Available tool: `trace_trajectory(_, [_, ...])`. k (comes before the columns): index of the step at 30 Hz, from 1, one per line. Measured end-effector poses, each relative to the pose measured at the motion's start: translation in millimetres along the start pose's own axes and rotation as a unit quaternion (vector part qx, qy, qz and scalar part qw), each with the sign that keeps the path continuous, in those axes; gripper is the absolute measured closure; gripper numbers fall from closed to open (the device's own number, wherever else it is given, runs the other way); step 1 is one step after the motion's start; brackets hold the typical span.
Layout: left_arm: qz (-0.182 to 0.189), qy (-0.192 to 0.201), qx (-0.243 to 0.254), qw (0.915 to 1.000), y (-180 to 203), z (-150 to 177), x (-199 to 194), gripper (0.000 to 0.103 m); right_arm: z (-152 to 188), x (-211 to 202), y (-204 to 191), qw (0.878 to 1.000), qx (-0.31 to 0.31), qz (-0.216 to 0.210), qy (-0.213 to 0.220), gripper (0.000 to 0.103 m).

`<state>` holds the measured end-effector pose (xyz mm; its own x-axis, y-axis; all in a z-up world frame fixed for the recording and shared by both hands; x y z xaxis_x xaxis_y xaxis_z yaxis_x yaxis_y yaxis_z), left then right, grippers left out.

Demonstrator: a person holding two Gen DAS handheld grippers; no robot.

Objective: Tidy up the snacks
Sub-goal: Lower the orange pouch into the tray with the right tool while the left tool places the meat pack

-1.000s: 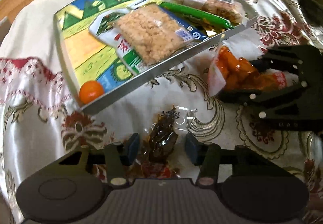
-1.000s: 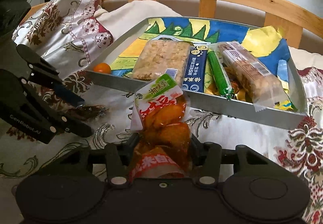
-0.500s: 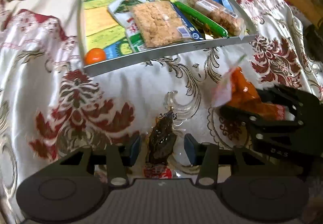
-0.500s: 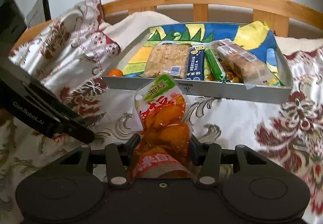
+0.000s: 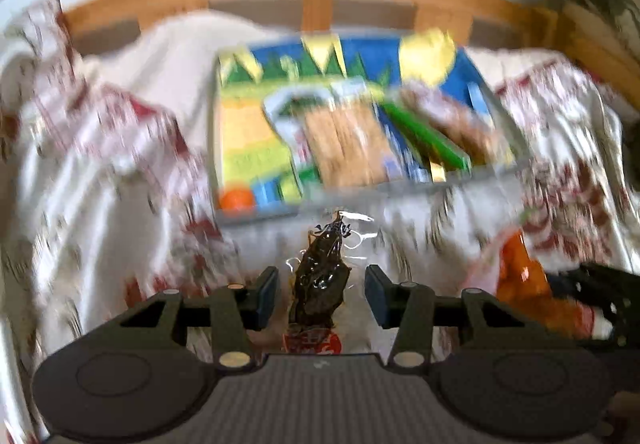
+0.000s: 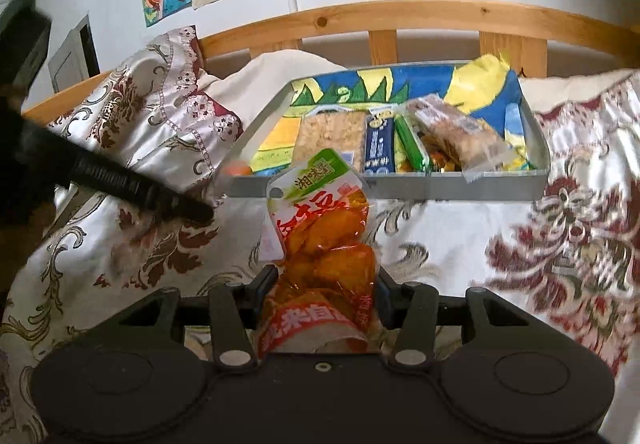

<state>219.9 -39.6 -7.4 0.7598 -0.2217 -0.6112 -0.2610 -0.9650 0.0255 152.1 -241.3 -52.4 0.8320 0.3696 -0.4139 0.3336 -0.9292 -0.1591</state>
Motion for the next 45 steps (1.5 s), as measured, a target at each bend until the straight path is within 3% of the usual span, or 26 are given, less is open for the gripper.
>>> trace_trajectory(7, [-0.02, 0.064, -0.019, 0.9976, -6.0, -55.0, 23.6, 0.053, -44.1, 21.1, 2.9, 0.999, -0.04, 0.005, 0.028, 0.052])
trace_trajectory(13, [0.003, 0.064, -0.055, 0.9965, -21.3, -81.6, 68.6, 0.052, -87.7, 57.6, 10.9, 0.997, -0.058, 0.027, 0.052, 0.051])
trace_trajectory(17, [-0.008, 0.049, -0.084, 0.9952, -36.1, -83.4, 100.1, 0.053, -104.1, 89.2, 21.2, 0.995, -0.067, 0.047, 0.05, 0.051])
trace_trajectory(29, [-0.053, 0.051, -0.112, 0.9909, -58.7, -88.3, 149.2, 0.053, -112.9, 169.1, 44.2, 0.993, -0.055, 0.103, 0.009, 0.051])
trace_trajectory(45, [-0.054, 0.045, -0.118, 0.9905, -46.4, -83.4, 158.3, 0.052, -110.0, 182.8, 35.7, 0.991, -0.076, 0.106, 0.008, 0.051])
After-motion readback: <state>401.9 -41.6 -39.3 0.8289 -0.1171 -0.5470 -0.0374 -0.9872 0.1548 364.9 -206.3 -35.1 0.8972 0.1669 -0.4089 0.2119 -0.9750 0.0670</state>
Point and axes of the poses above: each gripper's, at about its wrist camera, not at the fingertips, and x roughly the way its jaws point, y to its right, z to its underside, the point moved 1 cm from there along x, roughly the way its jaws point, and after that the axes turned 10 degrees about y, right-handed, at the moved point
